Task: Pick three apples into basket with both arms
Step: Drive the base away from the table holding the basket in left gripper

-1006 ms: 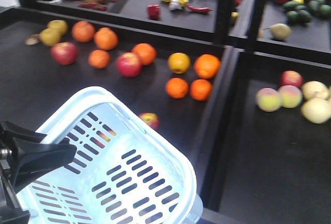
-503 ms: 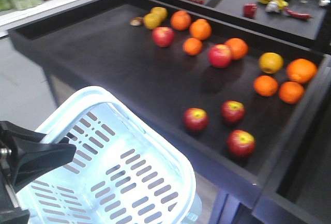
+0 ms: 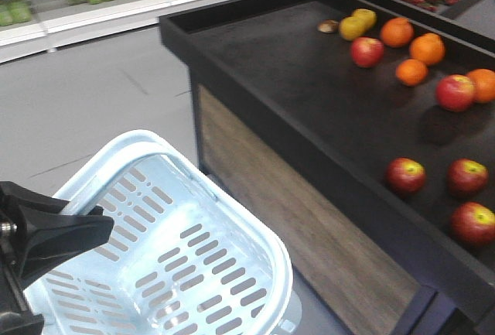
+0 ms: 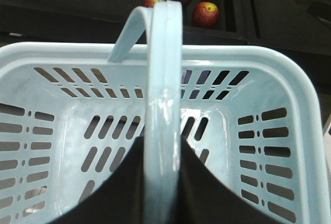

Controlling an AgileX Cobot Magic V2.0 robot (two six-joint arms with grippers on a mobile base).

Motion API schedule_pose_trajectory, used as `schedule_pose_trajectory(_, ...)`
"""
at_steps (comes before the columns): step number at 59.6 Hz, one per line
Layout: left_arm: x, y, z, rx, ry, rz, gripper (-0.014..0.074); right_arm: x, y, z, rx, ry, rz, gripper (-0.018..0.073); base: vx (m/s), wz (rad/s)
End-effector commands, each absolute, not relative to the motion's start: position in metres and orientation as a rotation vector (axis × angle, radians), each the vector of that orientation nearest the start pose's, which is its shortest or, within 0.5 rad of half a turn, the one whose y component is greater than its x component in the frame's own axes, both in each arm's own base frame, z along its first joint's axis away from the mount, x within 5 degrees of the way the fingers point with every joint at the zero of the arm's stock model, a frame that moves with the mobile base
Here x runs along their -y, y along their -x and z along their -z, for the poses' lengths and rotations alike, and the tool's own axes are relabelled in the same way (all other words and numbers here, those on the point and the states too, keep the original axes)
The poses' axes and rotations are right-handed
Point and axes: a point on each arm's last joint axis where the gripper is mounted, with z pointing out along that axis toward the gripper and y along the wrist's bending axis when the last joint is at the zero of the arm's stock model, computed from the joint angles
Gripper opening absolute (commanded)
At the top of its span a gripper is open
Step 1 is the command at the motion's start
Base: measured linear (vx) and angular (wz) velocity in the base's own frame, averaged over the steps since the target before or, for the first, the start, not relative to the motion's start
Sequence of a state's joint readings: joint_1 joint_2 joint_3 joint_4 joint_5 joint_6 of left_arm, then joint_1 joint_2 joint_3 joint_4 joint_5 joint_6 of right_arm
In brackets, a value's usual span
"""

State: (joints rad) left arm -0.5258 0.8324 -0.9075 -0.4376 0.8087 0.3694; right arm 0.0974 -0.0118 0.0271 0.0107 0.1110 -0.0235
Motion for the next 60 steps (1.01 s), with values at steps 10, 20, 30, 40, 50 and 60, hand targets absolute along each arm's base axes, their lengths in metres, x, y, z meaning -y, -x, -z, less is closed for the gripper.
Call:
schedule_pose_trajectory(10,0.1019,-0.1187,-0.3893,-1.943,-0.734,0.646,-0.0008,-0.0051,-0.0561,-0.197,-1.538,0.083,-0.058,-0.0008,-0.13,0.51)
schedule_pose_trajectory(20,0.1019,-0.1187,-0.3893,-1.943,-0.734,0.646,-0.0008,-0.0051,-0.0561,-0.197,-1.538,0.083,-0.058,-0.0008,-0.12,0.5)
schedule_pose_trajectory(30,0.1019,-0.1187,-0.3893,-1.943,-0.734,0.646,-0.0008,-0.0051,-0.0561,-0.197,-1.538,0.083,-0.058,-0.0008,-0.11,0.51)
schedule_pose_trajectory(40,0.1019,-0.1187,-0.3893,-1.943,-0.734,0.646,-0.0008,-0.0051,-0.0561,-0.197,-1.538,0.083,-0.058,-0.0008,-0.09,0.5)
schedule_pose_trajectory(50,0.1019,-0.1187,-0.3893,-1.943,-0.734,0.646,-0.0007,-0.0051,-0.0561,-0.197,-1.538,0.083,-0.058,-0.0008,-0.05,0.49)
schedule_pose_trajectory(60,0.1019,-0.1187,-0.3893,-1.943,-0.734,0.646,-0.0007,-0.0051,-0.0561,-0.197,-1.538,0.083,-0.058,-0.0008,-0.01,0.47)
